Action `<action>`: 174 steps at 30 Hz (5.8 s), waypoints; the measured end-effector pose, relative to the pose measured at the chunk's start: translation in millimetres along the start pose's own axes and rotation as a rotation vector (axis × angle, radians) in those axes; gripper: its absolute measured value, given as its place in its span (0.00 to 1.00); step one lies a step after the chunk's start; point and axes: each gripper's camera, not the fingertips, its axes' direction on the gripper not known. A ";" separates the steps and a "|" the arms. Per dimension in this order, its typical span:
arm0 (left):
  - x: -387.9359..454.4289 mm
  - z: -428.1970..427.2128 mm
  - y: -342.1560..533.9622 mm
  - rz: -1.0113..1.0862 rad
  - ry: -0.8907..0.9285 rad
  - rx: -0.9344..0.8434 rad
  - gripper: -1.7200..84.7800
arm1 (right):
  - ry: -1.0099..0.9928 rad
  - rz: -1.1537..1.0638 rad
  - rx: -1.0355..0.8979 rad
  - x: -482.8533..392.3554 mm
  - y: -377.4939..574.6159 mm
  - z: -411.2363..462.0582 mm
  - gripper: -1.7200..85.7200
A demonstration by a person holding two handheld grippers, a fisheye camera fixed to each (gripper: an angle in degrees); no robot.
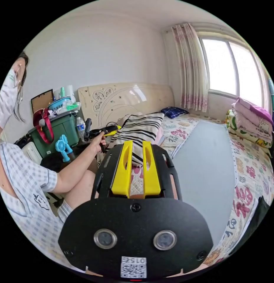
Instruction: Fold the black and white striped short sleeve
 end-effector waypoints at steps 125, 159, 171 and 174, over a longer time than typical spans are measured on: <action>259.4 93.2 250.1 0.274 0.645 -0.554 0.08 | -0.306 0.317 -0.035 147.2 -8.2 -322.6 0.13; 246.9 -238.2 64.3 0.489 0.621 0.175 0.02 | 0.419 0.198 0.629 11.4 -39.9 -596.0 0.02; 283.1 -90.8 42.4 0.447 0.518 0.033 0.02 | 0.442 0.279 0.514 106.3 -78.7 -532.0 0.02; 297.6 11.1 37.8 0.417 0.387 -0.061 0.02 | 0.508 0.326 0.368 173.6 -105.9 -470.0 0.03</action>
